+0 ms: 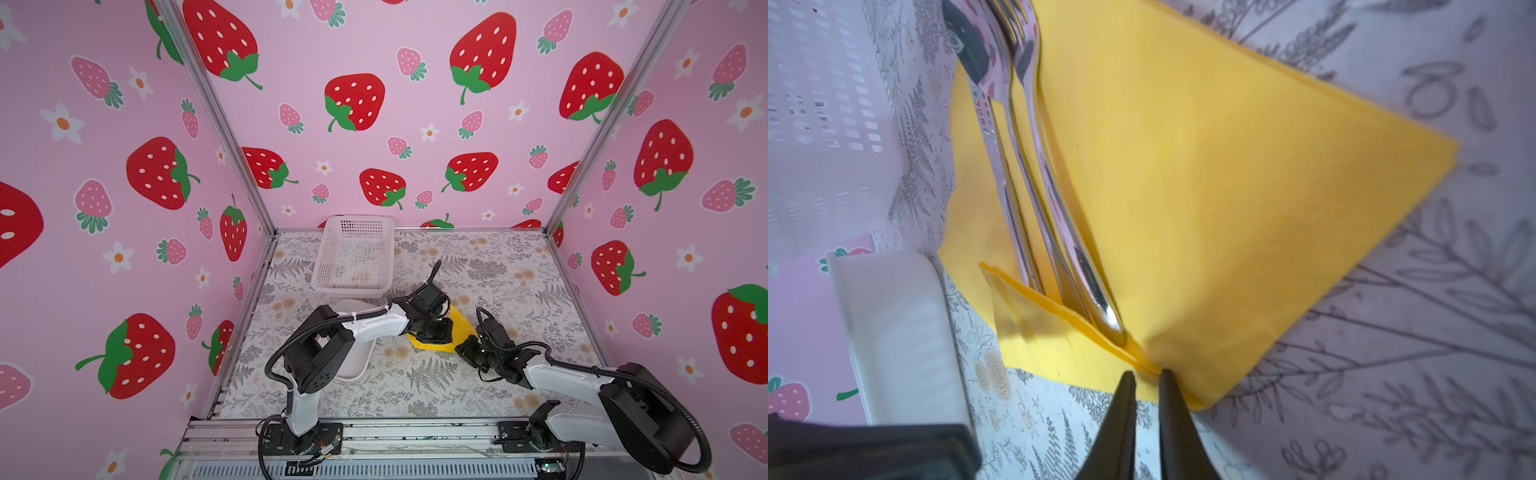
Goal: Place the utensils on the paper napkin and roll it up
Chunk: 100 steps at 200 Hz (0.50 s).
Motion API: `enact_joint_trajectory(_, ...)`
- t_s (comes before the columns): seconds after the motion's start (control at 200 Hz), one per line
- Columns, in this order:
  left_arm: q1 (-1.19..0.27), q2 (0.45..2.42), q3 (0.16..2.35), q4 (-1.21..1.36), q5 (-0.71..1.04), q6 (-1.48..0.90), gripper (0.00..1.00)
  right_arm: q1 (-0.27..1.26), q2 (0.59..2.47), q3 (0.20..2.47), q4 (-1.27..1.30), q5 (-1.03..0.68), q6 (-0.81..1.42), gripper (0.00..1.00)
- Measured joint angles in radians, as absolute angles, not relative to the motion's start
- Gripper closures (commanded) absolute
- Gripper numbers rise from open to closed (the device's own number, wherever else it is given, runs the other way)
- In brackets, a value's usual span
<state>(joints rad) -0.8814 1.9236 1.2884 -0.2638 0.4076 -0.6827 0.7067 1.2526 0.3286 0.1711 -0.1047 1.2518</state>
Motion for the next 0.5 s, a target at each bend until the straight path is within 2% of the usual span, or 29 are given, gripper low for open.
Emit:
enact_joint_trajectory(0.03, -0.883, 1.932, 1.293, -0.265, 0.410, -0.685, 0.93, 0.707, 1.253, 0.329, 0.171, -0.105, 1.252, 0.84)
enact_joint_trajectory(0.045, -0.885, 1.937, 1.295, -0.266, 0.412, -0.686, 0.98, 0.707, 1.253, 0.329, 0.171, -0.105, 1.252, 0.84)
enact_joint_trajectory(0.08, -0.888, 1.947, 1.299, -0.267, 0.412, -0.690, 1.00, 0.707, 1.253, 0.329, 0.171, -0.105, 1.252, 0.84)
enact_joint_trajectory(0.5, -0.893, 2.024, 1.335, -0.295, 0.408, -0.705, 1.00, 0.706, 1.252, 0.329, 0.171, -0.105, 1.252, 0.84)
